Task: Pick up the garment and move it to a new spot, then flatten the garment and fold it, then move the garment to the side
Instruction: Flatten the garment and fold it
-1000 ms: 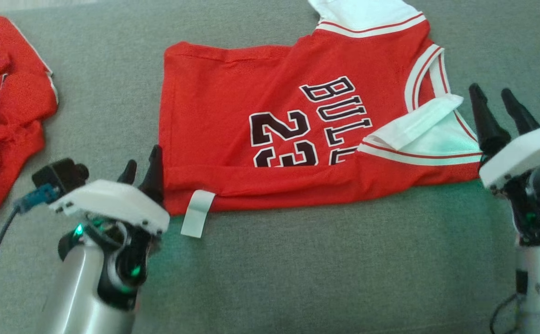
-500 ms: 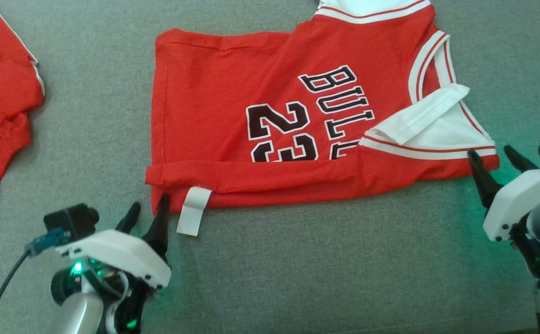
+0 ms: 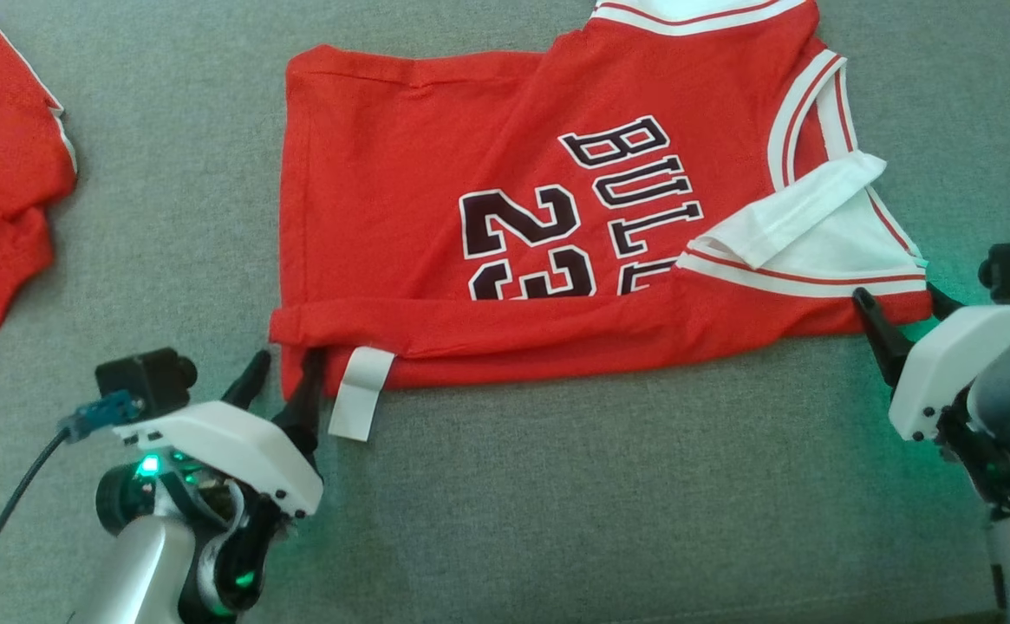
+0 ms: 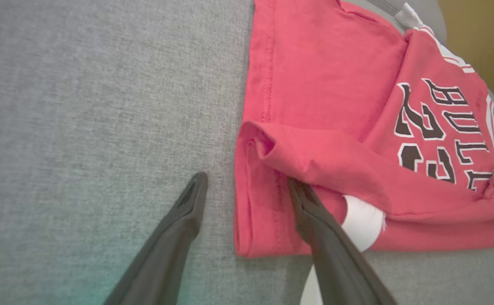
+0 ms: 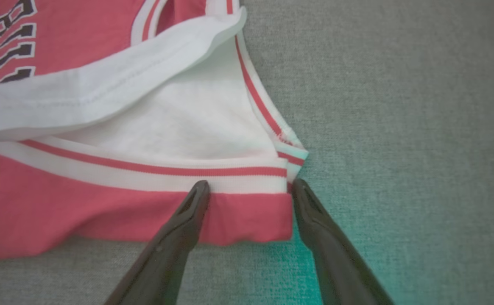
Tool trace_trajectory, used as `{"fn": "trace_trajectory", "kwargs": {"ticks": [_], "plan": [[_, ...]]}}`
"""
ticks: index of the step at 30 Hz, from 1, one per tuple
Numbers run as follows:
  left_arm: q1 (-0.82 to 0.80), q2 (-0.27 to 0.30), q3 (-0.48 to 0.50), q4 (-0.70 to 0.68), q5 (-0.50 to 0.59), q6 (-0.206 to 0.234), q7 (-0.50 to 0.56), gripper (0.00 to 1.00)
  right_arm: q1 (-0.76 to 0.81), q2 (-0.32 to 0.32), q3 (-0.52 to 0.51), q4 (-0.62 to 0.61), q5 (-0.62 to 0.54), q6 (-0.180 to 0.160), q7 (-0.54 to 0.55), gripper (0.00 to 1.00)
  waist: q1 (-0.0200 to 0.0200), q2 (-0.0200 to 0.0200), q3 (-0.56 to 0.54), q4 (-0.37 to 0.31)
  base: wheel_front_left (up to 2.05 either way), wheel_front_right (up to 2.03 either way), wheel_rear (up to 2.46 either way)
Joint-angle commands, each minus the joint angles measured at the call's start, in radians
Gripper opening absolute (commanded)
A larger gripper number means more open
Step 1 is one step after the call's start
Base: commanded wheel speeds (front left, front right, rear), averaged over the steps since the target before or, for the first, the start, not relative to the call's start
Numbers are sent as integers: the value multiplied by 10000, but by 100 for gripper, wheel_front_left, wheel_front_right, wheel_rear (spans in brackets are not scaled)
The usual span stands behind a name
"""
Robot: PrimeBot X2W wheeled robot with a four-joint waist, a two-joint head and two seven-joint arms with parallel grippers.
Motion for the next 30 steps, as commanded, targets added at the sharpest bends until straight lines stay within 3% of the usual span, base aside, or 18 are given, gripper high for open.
{"fn": "trace_trajectory", "kwargs": {"ticks": [1, 11, 15, 16, 17, 18, 19, 20, 21, 26, 30], "plan": [[-45, 193, 118, -60, 2, -50, 213, 100, -128, -210, 188, -161, 87, 77, 149, 100, 0, 0, -1, -5, 0, 0, 0], [177, 149, -509, -17, -53, -274, 673, 98, -200, -169, 466, 93, 707, 77, 612, 100, 0, 0, 102, -15, 0, 0, 0], [53, 88, -516, 168, -111, -288, 681, 76, -225, -196, 545, 184, 893, 77, 662, 100, 0, 0, 95, -1, 0, 0, 0], [24, 78, -513, 217, -131, -298, 682, 60, -239, -185, 563, 204, 960, 77, 678, 98, 0, 0, 82, -3, 0, 0, 0], [3, 67, -513, 261, -162, -317, 689, 48, -257, -167, 566, 226, 1029, 77, 696, 86, 0, 0, 69, -8, 0, 0, 0], [-12, 52, -518, 305, -208, -349, 707, 44, -279, -154, 562, 248, 1078, 77, 710, 73, 0, 0, 53, -13, 0, 0, 0], [-30, 39, -535, 355, -239, -388, 717, 34, -302, -126, 552, 279, 1144, 77, 722, 35, 0, 0, 25, -17, 0, 0, 0], [-46, 8, -559, 400, -276, -430, 717, 11, -336, -57, 477, 311, 1222, 77, 695, 9, 0, 0, -3, -22, 0, 0, 0], [-59, -22, -607, 436, -314, -501, 730, 0, -371, 9, 400, 357, 1265, 77, 675, 0, 0, 0, -37, -28, 0, 0, 0], [31, -179, -657, 349, -641, -781, 695, 0, -440, 114, 155, 363, 1649, 77, 696, 0, 0, 0, -318, -63, 0, 0, 0], [281, -4, -138, -438, -1233, -828, 784, 0, -248, -94, -240, -117, 2256, 77, 1124, 0, 0, 0, -620, -62, 0, 0, 0]]}}
